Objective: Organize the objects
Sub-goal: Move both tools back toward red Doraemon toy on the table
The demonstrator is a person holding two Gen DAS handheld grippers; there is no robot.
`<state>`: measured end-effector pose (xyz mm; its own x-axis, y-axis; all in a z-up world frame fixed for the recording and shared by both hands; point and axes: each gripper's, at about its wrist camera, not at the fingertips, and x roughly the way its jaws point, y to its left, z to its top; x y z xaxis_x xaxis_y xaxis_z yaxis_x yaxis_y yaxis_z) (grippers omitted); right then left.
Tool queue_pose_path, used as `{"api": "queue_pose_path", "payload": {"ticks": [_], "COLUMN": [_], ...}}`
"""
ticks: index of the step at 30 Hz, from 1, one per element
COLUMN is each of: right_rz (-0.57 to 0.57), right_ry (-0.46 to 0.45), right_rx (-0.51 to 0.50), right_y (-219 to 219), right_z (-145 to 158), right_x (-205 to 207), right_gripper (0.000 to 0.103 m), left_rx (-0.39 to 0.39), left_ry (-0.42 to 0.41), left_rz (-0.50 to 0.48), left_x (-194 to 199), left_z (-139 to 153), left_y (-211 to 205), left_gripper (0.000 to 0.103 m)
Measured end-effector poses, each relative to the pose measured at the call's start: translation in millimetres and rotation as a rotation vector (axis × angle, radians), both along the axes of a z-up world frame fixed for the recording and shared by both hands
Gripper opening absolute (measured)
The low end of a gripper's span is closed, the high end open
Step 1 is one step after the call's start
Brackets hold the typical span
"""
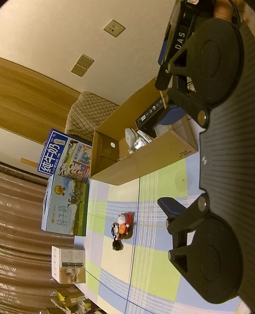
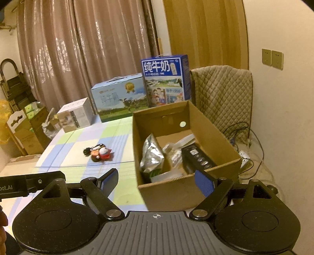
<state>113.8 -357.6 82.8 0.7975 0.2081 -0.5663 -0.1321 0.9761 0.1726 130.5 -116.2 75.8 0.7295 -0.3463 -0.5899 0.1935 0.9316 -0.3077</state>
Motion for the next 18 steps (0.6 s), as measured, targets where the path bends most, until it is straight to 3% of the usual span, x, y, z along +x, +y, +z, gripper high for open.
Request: {"api": "queue_pose_path", "payload": {"ticks": [6, 18], "right_rz": [0.017, 0.065], "right_ry": [0.011, 0.019], "right_rx": [0.015, 0.039], "right_y": [13, 37], "right_z": [-4, -11], "right_x": [-6, -16], "right_gripper": [0.082, 0.082], "left_rx": [-0.024, -0.008], "left_ry": [0.001, 0.021], "left_rz": [-0.001, 0.088], "left_x": [-13, -28], "left_z": [0, -14], "left_y": [18, 63], "left_gripper": [0.087, 0.092]}}
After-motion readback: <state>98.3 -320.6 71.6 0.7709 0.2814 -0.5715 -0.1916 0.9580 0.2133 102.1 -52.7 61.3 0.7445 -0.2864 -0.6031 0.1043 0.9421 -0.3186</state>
